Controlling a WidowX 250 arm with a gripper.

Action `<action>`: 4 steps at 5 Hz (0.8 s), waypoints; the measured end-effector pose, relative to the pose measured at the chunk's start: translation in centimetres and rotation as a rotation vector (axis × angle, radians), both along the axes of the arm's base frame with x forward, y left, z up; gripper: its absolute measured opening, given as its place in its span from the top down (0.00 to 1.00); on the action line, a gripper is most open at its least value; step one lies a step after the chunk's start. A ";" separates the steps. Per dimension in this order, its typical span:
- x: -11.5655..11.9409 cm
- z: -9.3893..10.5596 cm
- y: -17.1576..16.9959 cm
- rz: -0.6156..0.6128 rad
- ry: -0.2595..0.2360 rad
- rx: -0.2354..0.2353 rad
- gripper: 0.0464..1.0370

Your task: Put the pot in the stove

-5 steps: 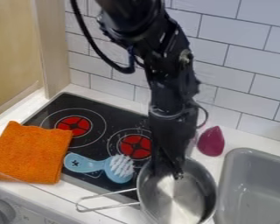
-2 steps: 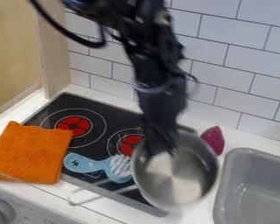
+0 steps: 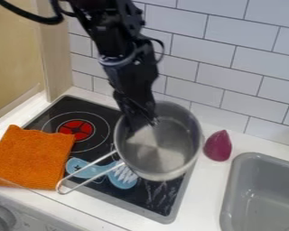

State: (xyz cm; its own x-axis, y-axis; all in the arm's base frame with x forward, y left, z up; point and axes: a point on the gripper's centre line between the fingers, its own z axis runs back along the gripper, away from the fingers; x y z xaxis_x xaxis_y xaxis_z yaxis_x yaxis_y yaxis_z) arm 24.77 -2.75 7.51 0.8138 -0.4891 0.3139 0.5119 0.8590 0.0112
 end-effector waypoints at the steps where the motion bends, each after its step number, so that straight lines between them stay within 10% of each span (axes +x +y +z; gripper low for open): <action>1: 0.1 0.5 1.5 0.101 -0.009 -0.014 0.98; 4: 1.3 1.6 6.8 0.358 -0.034 0.000 0.98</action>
State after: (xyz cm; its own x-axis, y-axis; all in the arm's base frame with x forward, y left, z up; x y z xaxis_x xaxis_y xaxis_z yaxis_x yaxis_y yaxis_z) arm 26.08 4.08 9.11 0.9227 -0.1752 0.3434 0.1781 0.9837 0.0233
